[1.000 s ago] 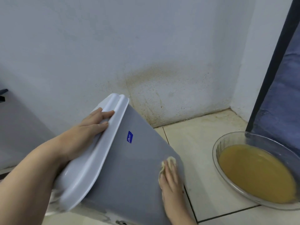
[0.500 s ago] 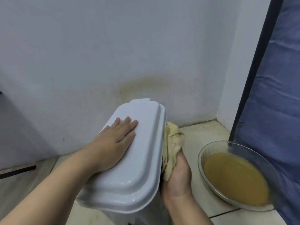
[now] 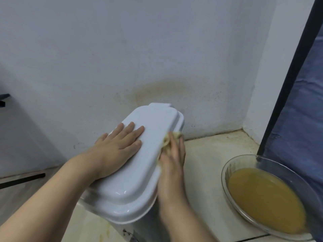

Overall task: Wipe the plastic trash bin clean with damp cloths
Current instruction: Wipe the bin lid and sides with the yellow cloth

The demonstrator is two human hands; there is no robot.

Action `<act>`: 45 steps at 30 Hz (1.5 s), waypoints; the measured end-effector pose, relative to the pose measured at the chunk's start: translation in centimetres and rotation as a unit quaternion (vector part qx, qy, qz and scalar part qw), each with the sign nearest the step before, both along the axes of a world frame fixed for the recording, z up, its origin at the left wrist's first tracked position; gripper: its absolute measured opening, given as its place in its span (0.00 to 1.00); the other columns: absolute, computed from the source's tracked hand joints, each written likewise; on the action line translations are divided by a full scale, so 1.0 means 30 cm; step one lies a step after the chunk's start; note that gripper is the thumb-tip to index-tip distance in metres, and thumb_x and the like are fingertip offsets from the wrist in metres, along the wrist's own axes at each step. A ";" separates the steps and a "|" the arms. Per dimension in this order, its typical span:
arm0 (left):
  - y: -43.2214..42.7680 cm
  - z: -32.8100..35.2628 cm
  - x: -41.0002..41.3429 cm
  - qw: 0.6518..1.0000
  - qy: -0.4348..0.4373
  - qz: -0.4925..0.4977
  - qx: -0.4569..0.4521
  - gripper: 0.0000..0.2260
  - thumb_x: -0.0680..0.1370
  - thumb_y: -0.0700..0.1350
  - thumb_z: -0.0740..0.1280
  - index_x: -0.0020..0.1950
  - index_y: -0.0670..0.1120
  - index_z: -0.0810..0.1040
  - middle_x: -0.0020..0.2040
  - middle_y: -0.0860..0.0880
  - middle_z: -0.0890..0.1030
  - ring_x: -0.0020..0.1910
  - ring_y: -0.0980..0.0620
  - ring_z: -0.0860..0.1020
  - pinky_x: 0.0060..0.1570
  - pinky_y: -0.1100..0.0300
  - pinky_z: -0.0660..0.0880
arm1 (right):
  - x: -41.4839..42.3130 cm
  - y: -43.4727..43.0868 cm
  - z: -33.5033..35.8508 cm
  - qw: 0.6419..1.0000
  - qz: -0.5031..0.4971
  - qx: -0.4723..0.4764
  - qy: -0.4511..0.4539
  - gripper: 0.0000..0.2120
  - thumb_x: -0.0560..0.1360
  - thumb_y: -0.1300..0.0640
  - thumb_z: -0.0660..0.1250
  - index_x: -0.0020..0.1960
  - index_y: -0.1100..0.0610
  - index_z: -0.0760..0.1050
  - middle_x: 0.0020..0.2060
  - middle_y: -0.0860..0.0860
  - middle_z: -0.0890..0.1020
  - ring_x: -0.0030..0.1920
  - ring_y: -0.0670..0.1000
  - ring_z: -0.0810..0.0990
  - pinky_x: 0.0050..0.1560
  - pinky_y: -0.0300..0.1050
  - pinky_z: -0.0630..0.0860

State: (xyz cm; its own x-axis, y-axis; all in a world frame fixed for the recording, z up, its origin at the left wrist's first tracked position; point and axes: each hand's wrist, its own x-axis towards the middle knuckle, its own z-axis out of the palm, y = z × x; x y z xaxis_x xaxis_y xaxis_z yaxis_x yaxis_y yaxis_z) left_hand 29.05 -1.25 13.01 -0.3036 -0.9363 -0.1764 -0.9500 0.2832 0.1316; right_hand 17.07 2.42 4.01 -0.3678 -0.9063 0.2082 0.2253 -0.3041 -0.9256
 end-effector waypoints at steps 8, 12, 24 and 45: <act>0.004 -0.010 -0.029 1.000 0.007 -0.001 -0.019 0.21 0.80 0.57 0.42 0.73 0.65 0.40 0.76 0.62 0.38 0.74 0.61 0.36 0.74 0.52 0.40 | -0.083 -0.095 0.051 0.999 0.033 0.042 0.008 0.20 0.80 0.57 0.55 0.67 0.38 0.62 0.73 0.32 0.53 0.58 0.17 0.54 0.62 0.24 0.56; 0.009 -0.014 -0.020 1.000 0.002 -0.009 -0.018 0.19 0.80 0.57 0.42 0.68 0.67 0.35 0.75 0.63 0.37 0.74 0.62 0.35 0.74 0.52 0.38 | 0.028 0.090 -0.028 0.999 -0.006 -0.031 0.021 0.17 0.74 0.52 0.59 0.60 0.35 0.68 0.69 0.26 0.54 0.68 0.24 0.51 0.63 0.20 0.55; 0.017 -0.013 -0.005 0.999 0.031 -0.029 -0.018 0.21 0.80 0.59 0.42 0.71 0.67 0.38 0.71 0.67 0.35 0.71 0.66 0.33 0.73 0.54 0.35 | -0.161 -0.466 0.300 0.648 0.145 0.060 0.745 0.18 0.81 0.54 0.47 0.69 0.51 0.65 0.71 0.49 0.65 0.73 0.52 0.58 0.69 0.59 0.56; -0.007 -0.024 0.205 0.991 -0.020 0.127 -0.027 0.23 0.82 0.54 0.40 0.75 0.57 0.37 0.77 0.55 0.38 0.76 0.52 0.38 0.74 0.52 0.40 | -0.176 -0.312 0.259 0.709 0.149 0.051 0.688 0.21 0.81 0.46 0.48 0.73 0.43 0.59 0.75 0.43 0.57 0.75 0.50 0.55 0.73 0.49 0.52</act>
State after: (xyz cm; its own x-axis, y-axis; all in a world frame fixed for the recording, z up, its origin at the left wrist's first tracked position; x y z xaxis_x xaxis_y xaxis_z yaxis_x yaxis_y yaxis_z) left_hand 35.22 -1.45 12.29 -0.0515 -0.9900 -0.1310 -0.9956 0.0407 0.0844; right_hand 11.79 -6.93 11.78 0.3306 -0.9371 0.1120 -0.8710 -0.3486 -0.3462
